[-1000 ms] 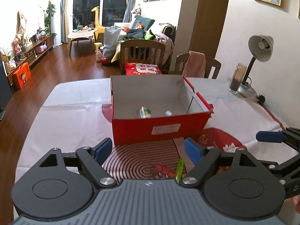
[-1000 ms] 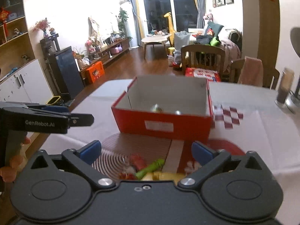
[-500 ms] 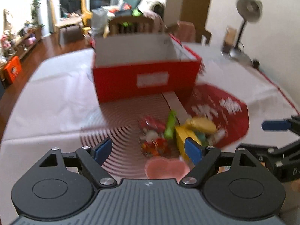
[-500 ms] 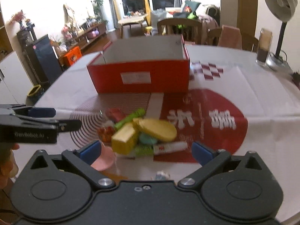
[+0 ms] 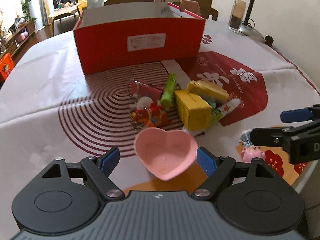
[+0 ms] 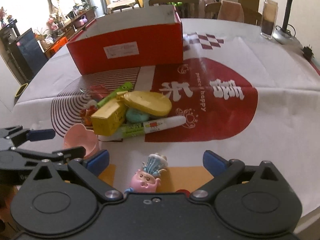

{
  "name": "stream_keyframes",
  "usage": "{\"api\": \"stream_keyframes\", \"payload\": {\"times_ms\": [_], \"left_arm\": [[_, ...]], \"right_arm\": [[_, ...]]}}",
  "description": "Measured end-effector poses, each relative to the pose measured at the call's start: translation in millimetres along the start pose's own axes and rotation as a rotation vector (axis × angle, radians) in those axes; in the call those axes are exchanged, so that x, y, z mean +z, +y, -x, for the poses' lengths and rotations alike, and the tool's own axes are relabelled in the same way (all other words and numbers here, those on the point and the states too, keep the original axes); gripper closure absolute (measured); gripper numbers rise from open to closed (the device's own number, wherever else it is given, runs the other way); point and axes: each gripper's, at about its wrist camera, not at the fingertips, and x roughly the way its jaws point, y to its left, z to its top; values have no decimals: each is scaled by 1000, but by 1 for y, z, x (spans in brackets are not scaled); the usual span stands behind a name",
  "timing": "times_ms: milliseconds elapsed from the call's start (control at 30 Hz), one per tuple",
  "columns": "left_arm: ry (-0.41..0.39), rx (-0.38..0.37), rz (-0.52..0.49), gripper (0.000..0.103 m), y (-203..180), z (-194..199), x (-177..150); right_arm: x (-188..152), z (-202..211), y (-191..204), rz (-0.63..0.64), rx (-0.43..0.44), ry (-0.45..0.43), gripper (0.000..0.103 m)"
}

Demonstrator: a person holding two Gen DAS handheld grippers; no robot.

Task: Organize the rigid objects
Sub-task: 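Grasp the pink heart dish with the left tool while the right tool grasps the pig figurine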

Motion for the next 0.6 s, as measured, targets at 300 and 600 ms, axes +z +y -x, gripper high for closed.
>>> {"api": "stream_keyframes", "payload": {"times_ms": [300,600], "left_arm": [[13,31,-21,19,-10,-20,-6],[4,54,-40,19,-14,-31,-5]], "right_arm": [[-1,-17,2,-33,2,59,11],[-2,-30,1,-98,-22,110,30]]}}
